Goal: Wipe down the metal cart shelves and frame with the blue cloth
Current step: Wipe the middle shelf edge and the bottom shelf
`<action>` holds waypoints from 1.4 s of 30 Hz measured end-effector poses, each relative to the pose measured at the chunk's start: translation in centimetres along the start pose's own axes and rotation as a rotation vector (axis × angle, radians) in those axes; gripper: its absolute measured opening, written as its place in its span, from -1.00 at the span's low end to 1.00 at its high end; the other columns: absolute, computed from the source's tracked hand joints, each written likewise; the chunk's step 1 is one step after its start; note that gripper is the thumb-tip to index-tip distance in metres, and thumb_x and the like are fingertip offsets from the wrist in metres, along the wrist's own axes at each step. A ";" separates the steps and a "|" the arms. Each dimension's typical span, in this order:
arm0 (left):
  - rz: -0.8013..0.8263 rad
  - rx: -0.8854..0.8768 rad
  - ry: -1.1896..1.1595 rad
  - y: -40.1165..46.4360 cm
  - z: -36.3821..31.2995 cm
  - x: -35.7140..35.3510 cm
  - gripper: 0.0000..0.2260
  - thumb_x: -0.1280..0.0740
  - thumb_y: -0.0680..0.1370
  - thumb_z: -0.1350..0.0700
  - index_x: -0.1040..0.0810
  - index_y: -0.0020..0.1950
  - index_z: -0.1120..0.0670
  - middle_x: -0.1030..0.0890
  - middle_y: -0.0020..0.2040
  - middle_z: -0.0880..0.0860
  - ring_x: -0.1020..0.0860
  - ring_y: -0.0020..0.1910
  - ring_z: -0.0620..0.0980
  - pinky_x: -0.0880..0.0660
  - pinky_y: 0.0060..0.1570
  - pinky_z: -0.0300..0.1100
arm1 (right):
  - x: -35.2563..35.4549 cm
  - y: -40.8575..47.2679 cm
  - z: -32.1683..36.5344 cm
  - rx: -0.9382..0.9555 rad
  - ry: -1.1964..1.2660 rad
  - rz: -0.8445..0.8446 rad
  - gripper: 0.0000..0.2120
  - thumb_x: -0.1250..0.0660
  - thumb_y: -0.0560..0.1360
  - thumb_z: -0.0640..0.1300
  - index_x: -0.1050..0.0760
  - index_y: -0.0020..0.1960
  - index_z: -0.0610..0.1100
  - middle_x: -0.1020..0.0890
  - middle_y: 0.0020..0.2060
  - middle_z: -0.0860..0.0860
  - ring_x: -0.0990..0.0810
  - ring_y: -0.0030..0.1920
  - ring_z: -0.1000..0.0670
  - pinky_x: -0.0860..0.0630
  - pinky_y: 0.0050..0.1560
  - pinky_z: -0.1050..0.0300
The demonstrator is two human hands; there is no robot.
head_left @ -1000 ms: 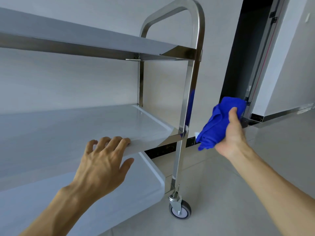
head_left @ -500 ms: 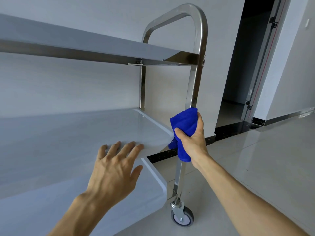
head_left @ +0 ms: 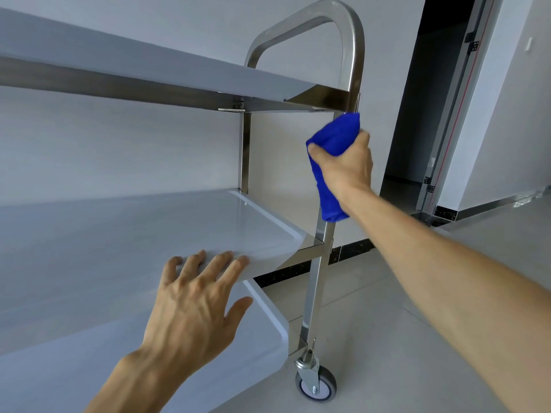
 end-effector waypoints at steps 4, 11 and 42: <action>0.015 -0.004 0.006 0.0 0.1 -0.2 -0.49 -0.16 0.47 -0.23 -0.53 0.31 -0.03 -0.63 0.20 0.00 -0.60 0.15 0.22 -0.46 0.14 0.18 | 0.3 2.2 2.4 0.007 -0.042 -0.049 -0.37 -0.51 0.39 0.12 -0.30 0.30 -0.06 -0.49 0.18 -0.03 -0.56 0.05 -0.07 -0.58 0.12 -0.14; 0.010 0.001 0.014 0.0 0.0 -0.3 -0.54 -0.33 0.48 -0.19 -0.52 0.33 -0.02 -0.63 0.22 0.01 -0.59 0.15 0.24 -0.46 0.15 0.18 | -0.7 -1.7 -3.3 0.085 -0.013 -0.077 -0.38 -0.48 0.43 -0.02 -0.27 0.39 -0.03 -0.55 0.17 0.03 -0.61 0.09 -0.02 -0.60 0.11 -0.14; -0.054 -0.032 0.100 -0.3 0.0 -1.1 -0.53 -0.18 0.55 -0.19 -0.43 0.39 0.00 -0.58 0.27 0.00 -0.54 0.18 0.27 -0.35 0.16 0.18 | -2.8 -8.7 -18.0 -0.062 0.348 0.551 -0.32 -0.51 0.35 -0.04 -0.28 0.38 0.04 -0.62 0.12 0.12 -0.60 0.18 0.16 -0.54 0.14 0.25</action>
Point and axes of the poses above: each hand's wrist, its own y-axis towards the middle knuckle, its own x-axis out of the back of the hand, z = x × y, the point moved 7 cm from there along y, towards the middle knuckle
